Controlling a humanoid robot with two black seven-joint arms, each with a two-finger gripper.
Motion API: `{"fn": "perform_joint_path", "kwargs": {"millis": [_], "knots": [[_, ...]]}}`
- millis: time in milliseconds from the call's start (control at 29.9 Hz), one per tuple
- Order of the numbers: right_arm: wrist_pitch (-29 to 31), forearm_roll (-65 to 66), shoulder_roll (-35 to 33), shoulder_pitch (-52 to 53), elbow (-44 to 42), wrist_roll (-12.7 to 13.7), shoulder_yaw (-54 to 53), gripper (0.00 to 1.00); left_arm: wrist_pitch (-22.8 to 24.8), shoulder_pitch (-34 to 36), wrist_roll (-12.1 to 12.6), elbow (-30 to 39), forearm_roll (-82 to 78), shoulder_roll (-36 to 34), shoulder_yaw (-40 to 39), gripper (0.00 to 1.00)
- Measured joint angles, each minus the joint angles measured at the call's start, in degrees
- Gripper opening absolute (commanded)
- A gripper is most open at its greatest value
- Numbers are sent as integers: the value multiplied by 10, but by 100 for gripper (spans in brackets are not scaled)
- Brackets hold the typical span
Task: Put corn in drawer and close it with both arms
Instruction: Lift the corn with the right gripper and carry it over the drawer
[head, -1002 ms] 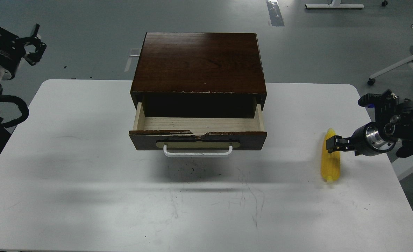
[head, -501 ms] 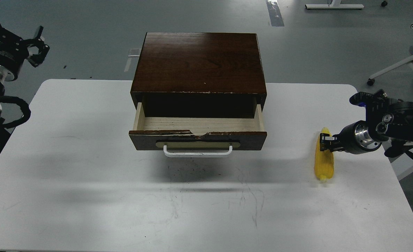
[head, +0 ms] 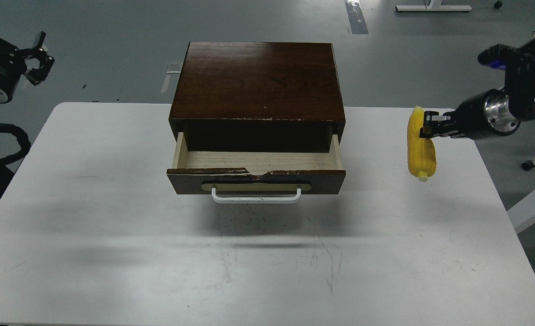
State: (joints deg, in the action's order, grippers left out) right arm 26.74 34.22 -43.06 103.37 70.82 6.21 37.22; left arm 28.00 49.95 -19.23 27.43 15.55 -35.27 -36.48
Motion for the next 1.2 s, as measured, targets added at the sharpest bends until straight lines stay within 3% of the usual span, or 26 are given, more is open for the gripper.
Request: {"fn": "perform_joint_path", "kwargs": {"millis": [234, 401, 635, 902, 1203], "knots": [[12, 127, 35, 155, 59, -13, -17, 0, 0, -1, 0, 1, -2, -17, 2, 98], [13, 228, 94, 195, 125, -16, -66, 0, 0, -2, 0, 2, -3, -24, 22, 98], [13, 428, 183, 186, 185, -51, -95, 0, 0, 3, 0, 3, -21, -32, 29, 98], [11, 630, 247, 125, 208, -64, -95, 0, 0, 4, -2, 2, -28, -46, 29, 98], [-3, 699, 285, 63, 198, -74, -94, 0, 0, 3, -5, 2, -28, -56, 26, 98]]}}
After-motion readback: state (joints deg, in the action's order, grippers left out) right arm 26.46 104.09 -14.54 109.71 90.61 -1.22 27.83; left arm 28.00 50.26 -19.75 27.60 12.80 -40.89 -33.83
